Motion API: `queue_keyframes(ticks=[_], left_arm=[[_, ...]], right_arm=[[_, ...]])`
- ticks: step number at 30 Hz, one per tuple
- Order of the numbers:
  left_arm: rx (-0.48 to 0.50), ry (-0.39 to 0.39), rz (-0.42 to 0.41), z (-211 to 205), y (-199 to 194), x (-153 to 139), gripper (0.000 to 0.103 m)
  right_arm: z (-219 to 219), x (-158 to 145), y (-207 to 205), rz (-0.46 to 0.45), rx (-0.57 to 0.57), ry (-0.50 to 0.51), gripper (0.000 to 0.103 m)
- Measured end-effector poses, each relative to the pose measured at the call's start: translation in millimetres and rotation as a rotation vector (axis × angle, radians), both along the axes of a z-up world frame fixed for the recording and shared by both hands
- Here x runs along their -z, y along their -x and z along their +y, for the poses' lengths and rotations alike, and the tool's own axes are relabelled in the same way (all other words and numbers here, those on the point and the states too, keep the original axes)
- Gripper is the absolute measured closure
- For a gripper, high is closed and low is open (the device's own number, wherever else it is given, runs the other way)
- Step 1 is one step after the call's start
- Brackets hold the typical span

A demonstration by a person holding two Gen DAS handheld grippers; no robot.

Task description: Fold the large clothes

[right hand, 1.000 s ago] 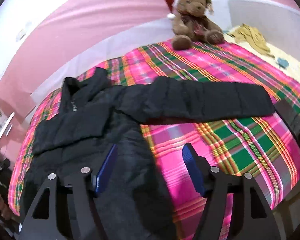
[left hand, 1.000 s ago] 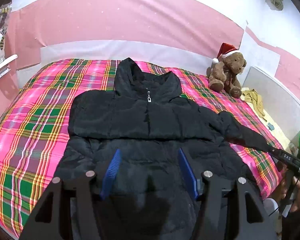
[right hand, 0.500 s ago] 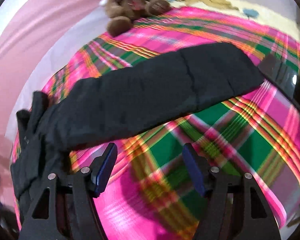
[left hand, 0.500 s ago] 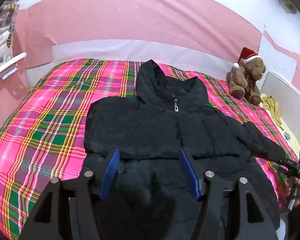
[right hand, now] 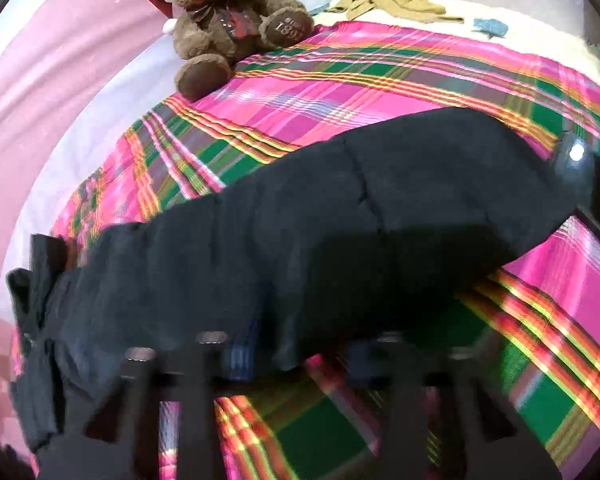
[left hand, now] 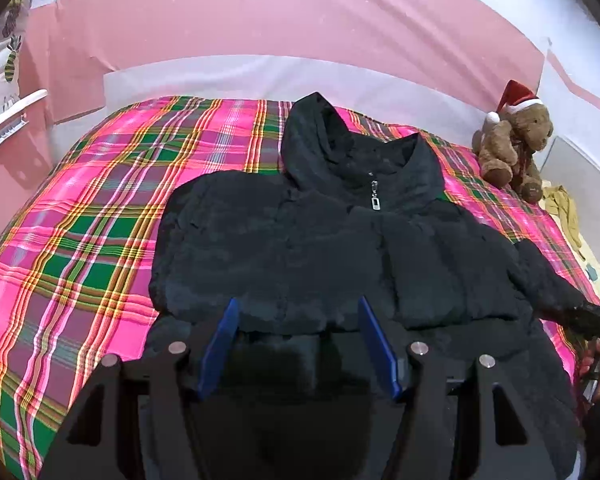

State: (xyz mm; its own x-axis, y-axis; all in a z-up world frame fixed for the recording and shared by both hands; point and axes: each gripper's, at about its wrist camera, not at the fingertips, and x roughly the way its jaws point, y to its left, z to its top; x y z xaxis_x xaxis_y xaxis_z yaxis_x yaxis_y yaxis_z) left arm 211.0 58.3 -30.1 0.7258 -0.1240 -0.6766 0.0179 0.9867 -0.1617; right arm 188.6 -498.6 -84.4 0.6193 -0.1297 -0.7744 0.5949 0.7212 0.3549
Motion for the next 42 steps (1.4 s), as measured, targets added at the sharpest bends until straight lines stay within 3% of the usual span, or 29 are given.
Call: queue_keyframes(ticks=[3, 8, 14, 19, 24, 32, 34, 36, 38, 42], left_arm=[[-0.005, 0.003, 0.006, 1, -5, 1, 0.039], [-0.013, 0.013, 0.003, 7, -5, -3, 0.039], [-0.030, 0.047, -0.016, 18, 1, -13, 0.039], [-0.037, 0.068, -0.045, 29, 8, -24, 0.039], [-0.062, 0.090, -0.065, 48, 18, -29, 0.039], [-0.113, 0.106, -0.074, 77, 28, -28, 0.039], [-0.123, 0.106, -0.074, 82, 30, -28, 0.039], [-0.131, 0.104, -0.072, 87, 30, -28, 0.039], [-0.138, 0.104, -0.067, 91, 30, -27, 0.039], [-0.139, 0.113, -0.061, 92, 28, -31, 0.039]], right_arm=[[7, -20, 0, -0.036, -0.007, 0.049, 0.089], [37, -81, 11, -0.160, -0.068, 0.121, 0.091], [103, -167, 10, -0.325, -0.235, 0.185, 0.091], [180, -204, -14, -0.380, -0.422, 0.217, 0.091], [260, -191, -46, -0.340, -0.596, 0.223, 0.091], [354, -115, -97, -0.184, -0.782, 0.183, 0.087], [372, -92, -110, -0.137, -0.819, 0.169, 0.078], [384, -73, -117, -0.110, -0.859, 0.145, 0.055], [394, -58, -119, -0.090, -0.899, 0.123, 0.042], [398, -58, -107, -0.094, -0.949, 0.091, 0.038]])
